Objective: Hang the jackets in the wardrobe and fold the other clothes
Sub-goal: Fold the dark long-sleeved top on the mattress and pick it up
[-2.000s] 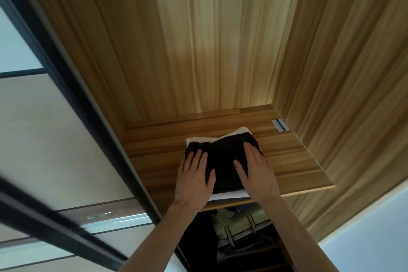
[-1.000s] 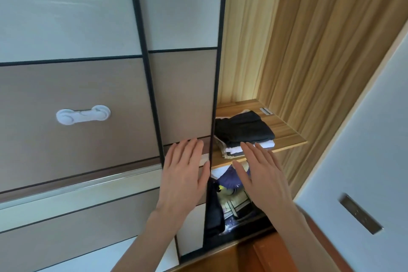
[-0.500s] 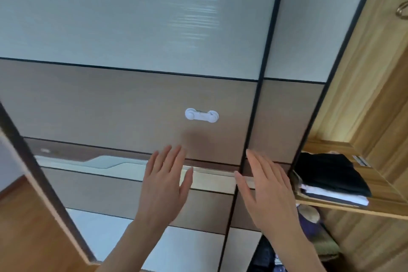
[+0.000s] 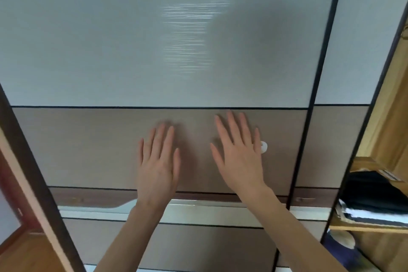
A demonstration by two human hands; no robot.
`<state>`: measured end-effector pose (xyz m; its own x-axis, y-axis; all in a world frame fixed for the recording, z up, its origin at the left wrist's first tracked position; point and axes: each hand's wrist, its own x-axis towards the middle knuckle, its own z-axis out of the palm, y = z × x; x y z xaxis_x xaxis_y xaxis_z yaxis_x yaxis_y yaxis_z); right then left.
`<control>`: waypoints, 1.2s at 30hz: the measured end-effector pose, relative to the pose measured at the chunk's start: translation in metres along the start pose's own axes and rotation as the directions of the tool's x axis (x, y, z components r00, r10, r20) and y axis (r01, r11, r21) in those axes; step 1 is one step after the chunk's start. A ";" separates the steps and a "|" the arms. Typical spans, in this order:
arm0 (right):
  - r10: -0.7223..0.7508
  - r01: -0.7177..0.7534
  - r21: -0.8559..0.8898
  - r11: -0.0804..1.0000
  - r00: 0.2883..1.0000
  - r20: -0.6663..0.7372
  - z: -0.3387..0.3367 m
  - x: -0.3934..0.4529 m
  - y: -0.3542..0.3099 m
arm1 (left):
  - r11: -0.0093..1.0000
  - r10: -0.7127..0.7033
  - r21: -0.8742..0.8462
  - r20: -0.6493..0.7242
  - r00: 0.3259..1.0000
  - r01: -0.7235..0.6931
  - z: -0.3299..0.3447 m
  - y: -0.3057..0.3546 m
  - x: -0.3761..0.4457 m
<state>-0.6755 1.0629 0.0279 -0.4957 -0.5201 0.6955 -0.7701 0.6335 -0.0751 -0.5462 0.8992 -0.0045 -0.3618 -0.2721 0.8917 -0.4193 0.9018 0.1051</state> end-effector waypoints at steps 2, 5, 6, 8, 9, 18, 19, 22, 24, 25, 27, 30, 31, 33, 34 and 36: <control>0.086 -0.087 0.013 0.996 0.996 0.007 0.020 0.003 0.001 | 0.999 0.033 0.013 0.047 0.998 -0.033 0.019 -0.006 0.006; 0.127 -0.126 0.016 0.992 0.990 -0.061 0.041 -0.001 0.011 | 0.996 0.081 0.014 0.093 0.992 -0.083 0.046 -0.012 0.006; 0.121 -0.122 0.002 0.993 0.989 -0.084 0.046 0.000 0.015 | 0.996 0.081 0.019 0.097 0.992 -0.083 0.053 -0.013 0.005; 0.112 -0.117 -0.030 0.993 0.986 -0.124 0.053 0.001 0.021 | 0.997 0.075 0.026 0.085 0.994 -0.077 0.063 -0.014 0.002; 0.108 -0.116 -0.047 0.992 0.984 -0.143 0.056 0.002 0.024 | 0.996 0.079 0.024 0.074 0.994 -0.081 0.067 -0.015 0.001; 0.079 -0.112 -0.132 0.985 0.970 -0.231 0.069 -0.001 0.059 | 0.991 0.125 -0.050 0.052 0.991 -0.122 0.089 0.009 -0.004; 0.077 -0.113 -0.140 0.984 0.969 -0.236 0.068 -0.002 0.064 | 0.990 0.129 -0.063 0.048 0.990 -0.126 0.091 0.014 -0.005; 0.072 -0.113 -0.156 0.981 0.966 -0.246 0.063 -0.006 0.082 | 0.987 0.137 -0.085 0.031 0.990 -0.134 0.098 0.031 -0.006; 0.073 -0.117 -0.165 0.979 0.965 -0.252 0.058 -0.009 0.095 | 0.985 0.140 -0.103 0.024 0.990 -0.137 0.102 0.044 -0.006; 0.078 -0.123 -0.171 0.978 0.965 -0.250 0.056 -0.010 0.101 | 0.983 0.146 -0.112 0.021 0.989 -0.143 0.105 0.051 -0.006; 0.101 -0.144 -0.173 0.974 0.966 -0.236 0.050 -0.013 0.115 | 0.979 0.160 -0.130 0.011 0.987 -0.157 0.109 0.066 -0.007; 0.120 -0.160 -0.173 0.972 0.968 -0.221 0.042 -0.017 0.138 | 0.973 0.178 -0.148 -0.003 0.984 -0.176 0.114 0.088 -0.007; 0.122 -0.162 -0.179 0.970 0.968 -0.218 0.040 -0.018 0.147 | 0.971 0.185 -0.154 -0.004 0.983 -0.183 0.115 0.096 -0.006; 0.128 -0.172 -0.193 0.966 0.966 -0.223 0.035 -0.021 0.166 | 0.965 0.203 -0.169 -0.004 0.979 -0.201 0.116 0.111 -0.006; 0.131 -0.178 -0.201 0.963 0.965 -0.227 0.033 -0.022 0.175 | 0.961 0.217 -0.174 -0.004 0.976 -0.215 0.117 0.119 -0.005; 0.137 -0.191 -0.223 0.956 0.962 -0.236 0.029 -0.025 0.193 | 0.953 0.248 -0.177 -0.003 0.969 -0.245 0.118 0.132 -0.004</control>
<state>-0.8232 1.1821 -0.0245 -0.4877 -0.2785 0.8274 -0.5521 0.8326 -0.0452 -0.6984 0.9797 -0.0461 -0.4523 -0.0390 0.8910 -0.1636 0.9857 -0.0399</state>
